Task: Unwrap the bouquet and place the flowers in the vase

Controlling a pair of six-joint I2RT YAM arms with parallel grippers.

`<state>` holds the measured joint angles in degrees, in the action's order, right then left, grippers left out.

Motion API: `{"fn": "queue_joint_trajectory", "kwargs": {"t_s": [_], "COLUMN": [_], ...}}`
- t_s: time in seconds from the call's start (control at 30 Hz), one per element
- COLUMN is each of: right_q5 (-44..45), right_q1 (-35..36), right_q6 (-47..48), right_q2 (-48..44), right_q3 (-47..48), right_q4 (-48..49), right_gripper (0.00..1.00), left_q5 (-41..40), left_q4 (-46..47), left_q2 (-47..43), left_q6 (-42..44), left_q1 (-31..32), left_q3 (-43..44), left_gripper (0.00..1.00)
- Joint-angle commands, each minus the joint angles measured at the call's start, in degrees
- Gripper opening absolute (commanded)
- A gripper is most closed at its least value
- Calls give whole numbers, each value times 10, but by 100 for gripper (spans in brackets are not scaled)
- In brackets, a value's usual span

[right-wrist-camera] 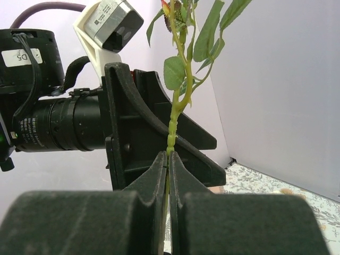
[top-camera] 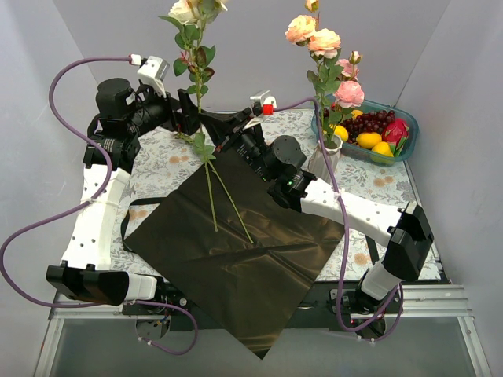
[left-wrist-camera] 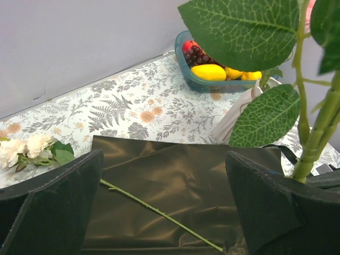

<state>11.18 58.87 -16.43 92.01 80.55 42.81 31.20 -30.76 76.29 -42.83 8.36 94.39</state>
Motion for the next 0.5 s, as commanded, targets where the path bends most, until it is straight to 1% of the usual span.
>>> {"fn": "queue_joint_trajectory", "kwargs": {"t_s": [0.0,0.13,0.17,0.2,0.27,0.3,0.47], "right_q5": [-48,-56,-58,-63,-66,-70,-79], "right_q1": [12,12,12,12,12,12,12], "right_q6": [-14,-11,-9,-9,-9,-10,-24], "right_q2": [14,17,17,18,20,21,31], "right_q3": [4,15,15,16,21,23,28], "right_q4": [-3,-10,-11,-12,-17,-20,-24], "right_gripper": [1,1,5,13,17,21,23], "left_q5": [77,126,134,139,137,136,136], "left_q4": [18,-11,-31,-40,-56,-59,-65], "left_q2": [-25,-26,-26,-26,-26,-28,-29], "left_q6": [-4,29,41,60,73,80,84], "left_q1": [10,15,17,20,31,32,34], "left_q3": [-4,-6,-5,-3,-2,-3,1], "left_gripper": [98,98,98,98,98,98,98]}}
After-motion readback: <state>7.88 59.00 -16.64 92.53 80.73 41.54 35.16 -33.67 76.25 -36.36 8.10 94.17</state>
